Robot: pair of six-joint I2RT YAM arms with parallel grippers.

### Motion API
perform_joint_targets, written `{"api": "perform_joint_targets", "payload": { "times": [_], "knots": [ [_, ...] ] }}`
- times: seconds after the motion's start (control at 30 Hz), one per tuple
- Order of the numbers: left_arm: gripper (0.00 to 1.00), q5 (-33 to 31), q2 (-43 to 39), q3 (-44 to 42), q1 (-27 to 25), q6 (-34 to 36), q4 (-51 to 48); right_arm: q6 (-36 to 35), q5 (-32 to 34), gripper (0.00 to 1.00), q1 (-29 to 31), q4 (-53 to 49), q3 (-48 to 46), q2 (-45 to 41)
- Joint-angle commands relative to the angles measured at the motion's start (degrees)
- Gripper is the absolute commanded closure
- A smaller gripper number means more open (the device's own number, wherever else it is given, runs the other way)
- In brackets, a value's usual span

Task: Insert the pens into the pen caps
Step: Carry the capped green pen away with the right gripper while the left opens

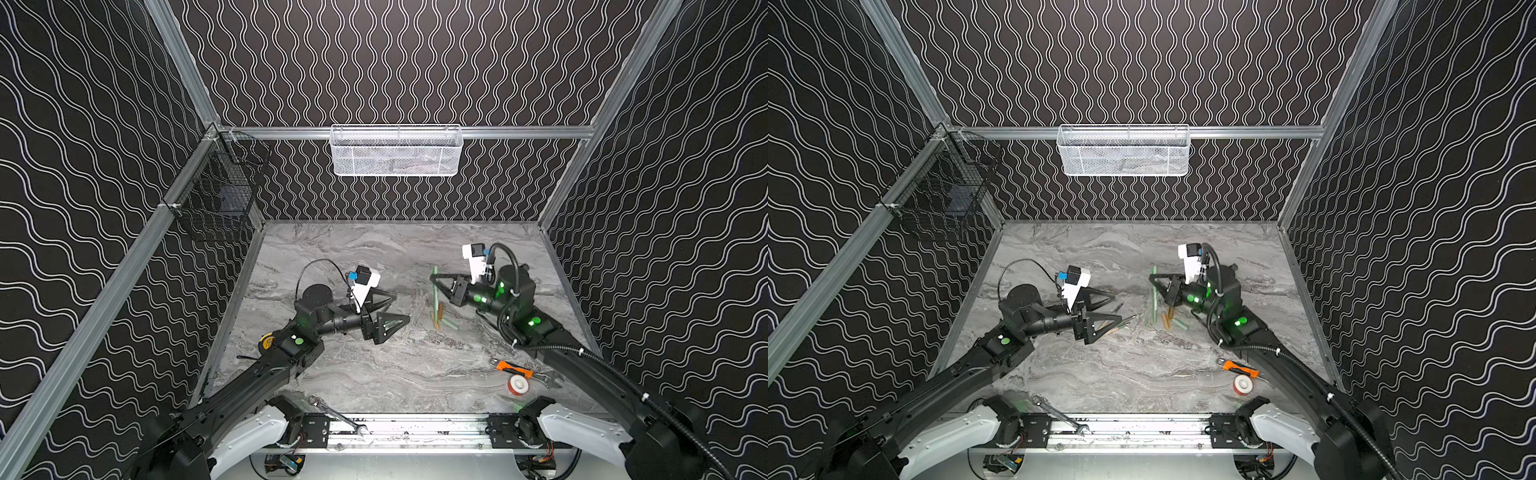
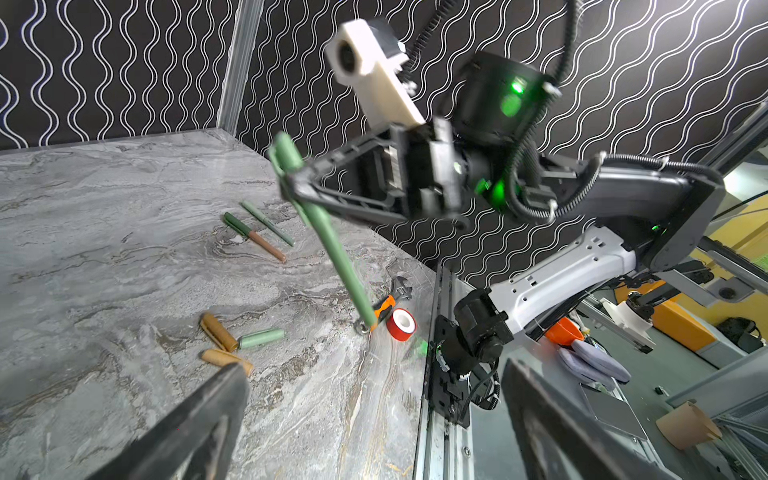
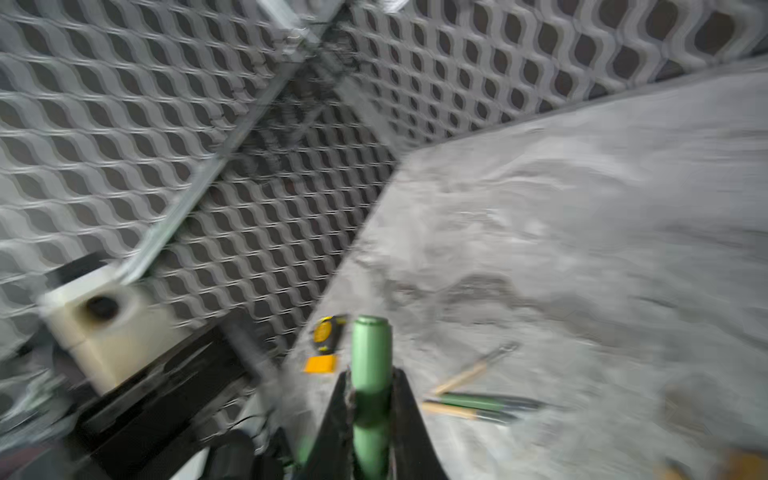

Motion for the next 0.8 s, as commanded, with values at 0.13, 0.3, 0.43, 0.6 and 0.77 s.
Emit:
{"api": "perform_joint_targets", "payload": {
  "times": [0.13, 0.3, 0.43, 0.6, 0.77],
  "knots": [
    [0.01, 0.2, -1.8, 2.1, 0.1, 1.6, -8.5, -15.1, 12.1, 0.95, -8.4, -23.6, 9.9, 14.2],
    [0.01, -0.7, -4.8, 2.2, 0.0, 2.8, -12.3, -21.2, 23.1, 0.93, -11.6, -30.6, 18.7, 28.8],
    [0.01, -1.7, -6.3, 2.0, 0.1, 3.2, -13.4, -23.5, 26.6, 0.92, -14.3, -32.8, 23.8, 38.1],
    [0.01, -1.9, -6.4, 1.6, 0.1, 3.0, -13.0, -25.6, 30.2, 0.9, -16.7, -34.5, 27.9, 45.4],
    [0.01, -1.9, -6.0, 1.4, 0.1, 2.9, -12.5, -26.9, 36.4, 0.87, -17.0, -37.2, 31.5, 49.8]
  ]
}}
